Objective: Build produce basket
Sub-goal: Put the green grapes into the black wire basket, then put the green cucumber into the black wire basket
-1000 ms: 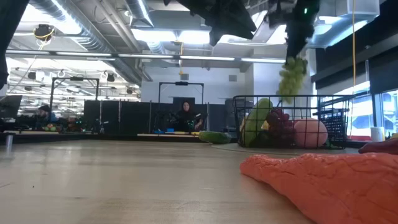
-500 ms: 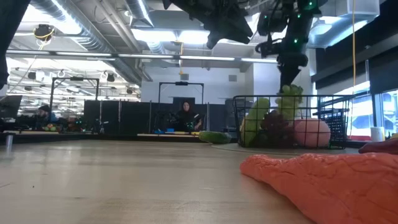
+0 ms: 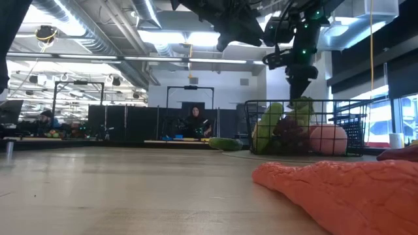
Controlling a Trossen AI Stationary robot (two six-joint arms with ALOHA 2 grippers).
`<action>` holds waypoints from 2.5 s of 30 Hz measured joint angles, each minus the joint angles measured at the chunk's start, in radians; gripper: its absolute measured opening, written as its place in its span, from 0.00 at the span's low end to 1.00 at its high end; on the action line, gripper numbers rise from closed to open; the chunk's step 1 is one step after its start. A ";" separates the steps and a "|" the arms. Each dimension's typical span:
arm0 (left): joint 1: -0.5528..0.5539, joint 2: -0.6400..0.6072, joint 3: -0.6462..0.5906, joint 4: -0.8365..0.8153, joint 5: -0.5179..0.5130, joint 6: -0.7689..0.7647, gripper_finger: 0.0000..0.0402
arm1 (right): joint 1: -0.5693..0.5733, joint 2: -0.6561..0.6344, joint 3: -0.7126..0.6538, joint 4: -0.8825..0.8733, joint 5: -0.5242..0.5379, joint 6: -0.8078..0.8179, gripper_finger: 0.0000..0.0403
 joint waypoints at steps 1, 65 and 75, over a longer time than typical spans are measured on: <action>0.000 0.000 0.000 0.000 0.000 0.000 0.25 | 0.000 0.003 0.000 0.000 0.000 0.000 0.05; 0.386 0.148 0.002 -0.372 0.029 -0.441 0.25 | 0.000 -0.298 0.330 -0.143 -0.409 0.076 0.28; 0.395 0.174 0.001 -0.334 0.092 -0.361 0.25 | 0.000 -0.298 0.330 -0.121 -0.343 0.101 0.28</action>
